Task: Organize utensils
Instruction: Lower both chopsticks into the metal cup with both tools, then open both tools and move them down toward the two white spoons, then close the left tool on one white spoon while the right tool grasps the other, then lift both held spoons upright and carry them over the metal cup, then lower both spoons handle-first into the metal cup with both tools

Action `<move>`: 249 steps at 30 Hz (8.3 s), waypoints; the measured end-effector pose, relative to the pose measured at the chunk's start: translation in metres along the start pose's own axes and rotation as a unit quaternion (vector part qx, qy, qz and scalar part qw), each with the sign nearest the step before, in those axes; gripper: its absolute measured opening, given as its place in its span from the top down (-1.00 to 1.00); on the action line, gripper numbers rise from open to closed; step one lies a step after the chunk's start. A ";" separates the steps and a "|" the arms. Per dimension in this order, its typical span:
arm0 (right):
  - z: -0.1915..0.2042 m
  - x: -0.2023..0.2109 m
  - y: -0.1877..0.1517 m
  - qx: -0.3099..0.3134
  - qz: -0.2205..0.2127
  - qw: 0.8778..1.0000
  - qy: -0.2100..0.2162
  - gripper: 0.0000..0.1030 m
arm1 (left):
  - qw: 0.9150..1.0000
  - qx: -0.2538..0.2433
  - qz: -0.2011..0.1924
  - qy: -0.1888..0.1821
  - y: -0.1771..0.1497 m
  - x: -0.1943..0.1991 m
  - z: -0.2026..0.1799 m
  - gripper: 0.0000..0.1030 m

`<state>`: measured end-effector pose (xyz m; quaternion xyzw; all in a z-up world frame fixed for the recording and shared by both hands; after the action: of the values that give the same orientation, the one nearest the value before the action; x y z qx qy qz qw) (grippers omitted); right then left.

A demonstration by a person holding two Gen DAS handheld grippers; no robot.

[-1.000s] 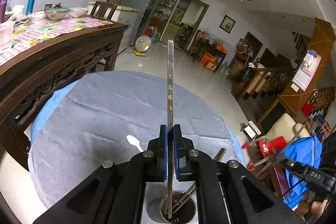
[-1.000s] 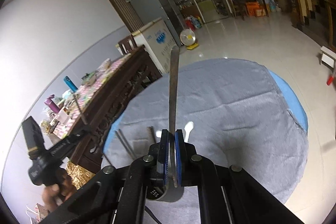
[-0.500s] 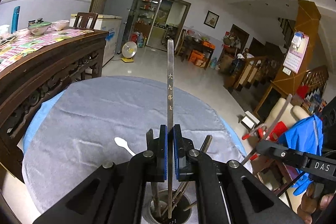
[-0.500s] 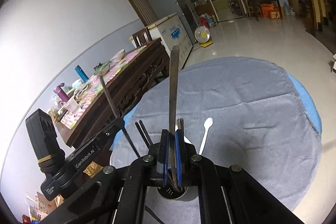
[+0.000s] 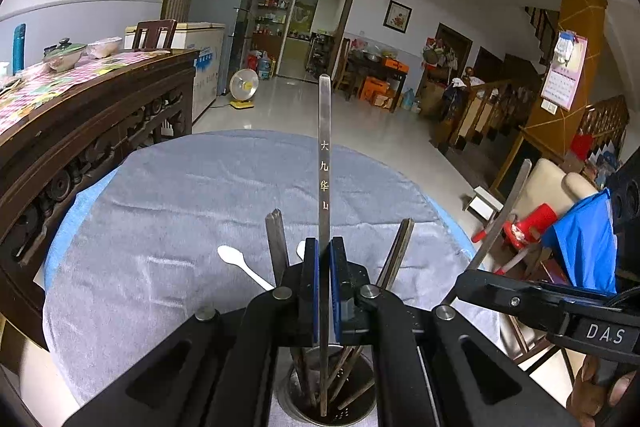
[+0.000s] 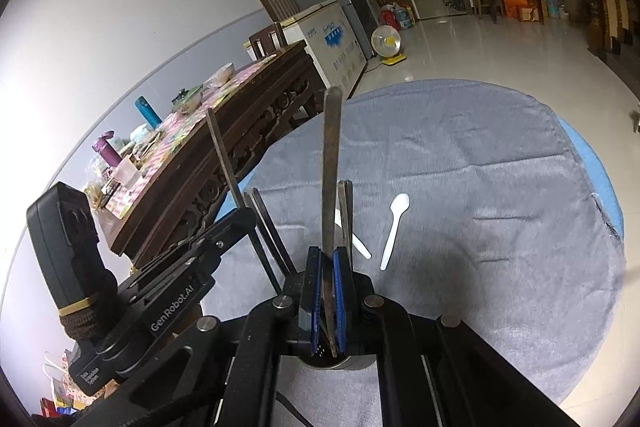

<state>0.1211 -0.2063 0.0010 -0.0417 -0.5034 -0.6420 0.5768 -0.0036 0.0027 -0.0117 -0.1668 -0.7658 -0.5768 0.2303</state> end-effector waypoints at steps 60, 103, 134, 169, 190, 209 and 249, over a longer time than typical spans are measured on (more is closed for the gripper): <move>-0.018 -0.047 -0.027 -0.014 0.072 0.997 0.016 0.80 | 0.998 -0.005 0.057 -0.021 -0.034 0.008 0.008 0.22; -0.201 -0.105 -0.051 -0.204 0.130 0.970 0.001 0.00 | 0.890 0.295 0.340 0.064 -0.015 -0.247 0.122 0.12; -0.093 -0.318 0.066 0.030 0.328 0.937 -0.117 0.00 | 0.900 -0.009 0.429 0.072 0.015 -0.294 0.085 0.53; -0.103 -0.309 0.055 0.065 0.359 0.922 -0.127 0.46 | 0.892 0.102 0.439 0.033 0.033 -0.340 0.082 0.16; -0.125 -0.260 0.039 0.020 0.318 0.942 -0.105 0.47 | 0.910 0.052 0.407 0.059 0.005 -0.294 0.104 0.47; -0.140 -0.125 0.022 -0.084 0.151 0.980 -0.102 0.47 | 0.959 0.136 0.243 0.048 0.015 -0.155 0.110 0.47; -0.026 0.006 -0.041 -0.052 -0.128 0.985 -0.106 0.47 | 0.992 0.117 0.046 0.016 -0.001 -0.045 0.025 0.47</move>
<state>0.1013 -0.2354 -0.0328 -0.0749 -0.5288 -0.7280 0.4300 0.0296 0.0270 -0.0430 -0.1644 -0.8157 -0.4749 0.2865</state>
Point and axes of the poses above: each gripper's, at about its wrist camera, not at the fingertips, and x roughly against the way its jaws point, z to its left, y to its top, the point moved 1 cm from there along -x, roughly the way its jaws point, and after that the axes turned 1 degree about y, right-handed, at the moved point
